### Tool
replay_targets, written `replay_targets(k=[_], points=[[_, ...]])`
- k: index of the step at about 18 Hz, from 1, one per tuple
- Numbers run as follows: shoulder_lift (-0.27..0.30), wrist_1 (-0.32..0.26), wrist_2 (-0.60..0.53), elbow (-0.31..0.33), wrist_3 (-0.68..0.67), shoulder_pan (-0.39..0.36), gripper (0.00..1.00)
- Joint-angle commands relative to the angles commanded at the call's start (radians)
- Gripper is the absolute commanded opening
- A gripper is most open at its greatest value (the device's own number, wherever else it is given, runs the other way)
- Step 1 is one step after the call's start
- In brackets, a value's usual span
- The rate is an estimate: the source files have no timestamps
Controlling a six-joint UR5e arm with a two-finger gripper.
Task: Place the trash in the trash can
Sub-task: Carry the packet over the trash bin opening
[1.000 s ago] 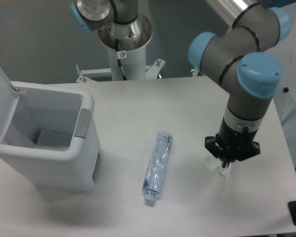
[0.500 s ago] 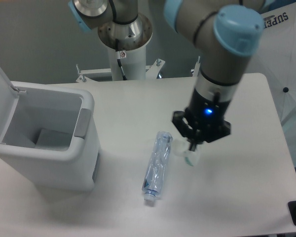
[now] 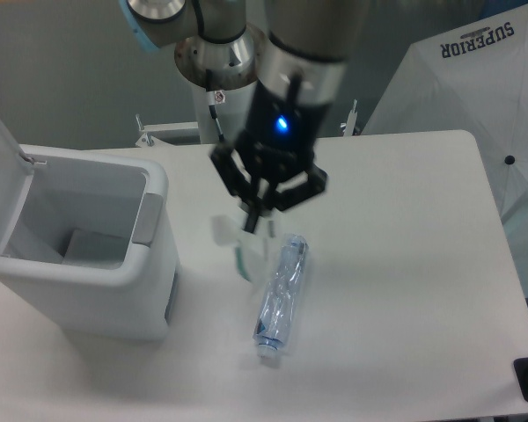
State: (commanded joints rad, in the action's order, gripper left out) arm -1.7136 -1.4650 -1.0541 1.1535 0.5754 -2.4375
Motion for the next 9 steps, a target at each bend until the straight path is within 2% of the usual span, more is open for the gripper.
replay_targets(k=[6, 9], points=[[0.075, 0.006, 0.156, 0.008, -0.098, 0.041, 0.0], [0.081, 0.02, 0.224, 0.008, -0.132, 0.066, 0.0]])
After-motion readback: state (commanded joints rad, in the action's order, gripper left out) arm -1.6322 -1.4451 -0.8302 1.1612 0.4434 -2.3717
